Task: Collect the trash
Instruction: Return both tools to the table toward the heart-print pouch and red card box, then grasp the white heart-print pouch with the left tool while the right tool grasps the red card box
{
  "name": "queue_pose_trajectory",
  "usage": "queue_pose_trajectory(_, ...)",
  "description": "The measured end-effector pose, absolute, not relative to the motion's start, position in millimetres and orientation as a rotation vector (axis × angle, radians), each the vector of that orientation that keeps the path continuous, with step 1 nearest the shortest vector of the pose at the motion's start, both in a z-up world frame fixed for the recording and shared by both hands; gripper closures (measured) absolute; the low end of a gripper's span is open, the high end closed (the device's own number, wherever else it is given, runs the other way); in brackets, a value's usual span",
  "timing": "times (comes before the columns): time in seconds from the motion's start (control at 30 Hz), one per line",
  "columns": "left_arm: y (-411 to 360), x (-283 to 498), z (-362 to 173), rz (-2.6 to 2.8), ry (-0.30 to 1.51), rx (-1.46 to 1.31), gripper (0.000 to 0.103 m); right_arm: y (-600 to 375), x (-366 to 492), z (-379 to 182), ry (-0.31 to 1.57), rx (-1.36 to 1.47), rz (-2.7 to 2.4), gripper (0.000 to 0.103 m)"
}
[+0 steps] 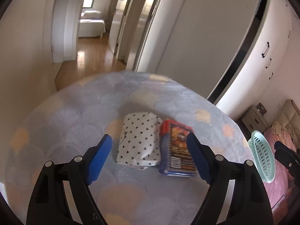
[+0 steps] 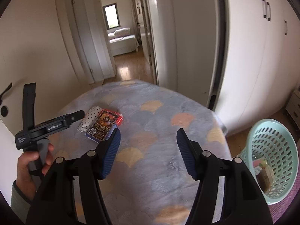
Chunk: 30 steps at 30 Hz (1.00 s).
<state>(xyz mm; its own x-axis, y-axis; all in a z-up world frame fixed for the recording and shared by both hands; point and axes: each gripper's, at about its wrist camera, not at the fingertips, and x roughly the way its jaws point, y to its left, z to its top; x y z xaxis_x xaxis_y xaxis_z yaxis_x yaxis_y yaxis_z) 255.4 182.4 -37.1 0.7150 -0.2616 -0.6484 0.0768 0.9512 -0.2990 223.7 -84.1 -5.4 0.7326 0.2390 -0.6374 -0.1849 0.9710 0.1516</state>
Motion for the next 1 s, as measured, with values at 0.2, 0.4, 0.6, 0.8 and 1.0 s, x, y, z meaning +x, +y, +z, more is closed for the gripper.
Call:
queue_pose_trajectory(0.2,189.9,271.4,-59.3,-0.196,0.823,-0.308,0.029,-55.8,241.3,-16.7,0.756,0.082,0.27,0.049)
queue_pose_trajectory(0.4,184.2,266.7,-63.6,-0.162,0.83,-0.261,0.04,-39.3,252.6,-23.5,0.783,0.065,0.285,0.049)
queue_pose_trajectory(0.6,180.2,260.6,-65.3,-0.13,0.814,-0.208,0.066,-31.9,264.1,-34.4,0.82,0.083,0.29,0.049)
queue_pose_trajectory(0.8,195.0,252.1,-63.6,-0.16,0.78,-0.304,0.084,-18.2,275.3,-43.6,0.858,0.115,0.298,0.049)
queue_pose_trajectory(1.0,216.7,236.1,-54.3,-0.044,0.692,-0.299,0.085,13.3,297.6,-66.4,0.91,0.167,0.322,0.049)
